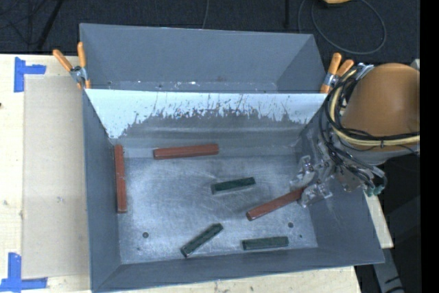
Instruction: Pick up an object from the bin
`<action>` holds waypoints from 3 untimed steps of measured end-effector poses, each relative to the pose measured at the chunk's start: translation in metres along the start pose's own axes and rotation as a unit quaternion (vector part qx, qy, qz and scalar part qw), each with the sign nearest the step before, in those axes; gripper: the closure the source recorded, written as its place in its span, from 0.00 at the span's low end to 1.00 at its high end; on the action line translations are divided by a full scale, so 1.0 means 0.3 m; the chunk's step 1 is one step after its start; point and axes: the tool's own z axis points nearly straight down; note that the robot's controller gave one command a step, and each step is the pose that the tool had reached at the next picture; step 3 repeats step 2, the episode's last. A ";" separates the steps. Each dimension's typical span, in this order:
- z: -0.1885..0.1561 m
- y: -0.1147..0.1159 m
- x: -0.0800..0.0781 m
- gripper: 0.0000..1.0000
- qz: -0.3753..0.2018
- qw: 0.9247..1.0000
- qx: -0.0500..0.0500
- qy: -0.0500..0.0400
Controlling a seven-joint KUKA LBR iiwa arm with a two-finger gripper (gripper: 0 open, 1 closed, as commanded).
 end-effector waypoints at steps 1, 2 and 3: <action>0.004 0.001 0.002 1.00 0.000 1.000 -0.001 0.001; -0.226 -0.131 -0.028 1.00 -0.003 1.000 -0.001 0.001; -0.226 -0.131 -0.028 1.00 -0.003 1.000 -0.001 0.001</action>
Offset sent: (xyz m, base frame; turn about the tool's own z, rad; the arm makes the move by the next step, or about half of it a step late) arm 0.0193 -0.0346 0.0685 -0.0105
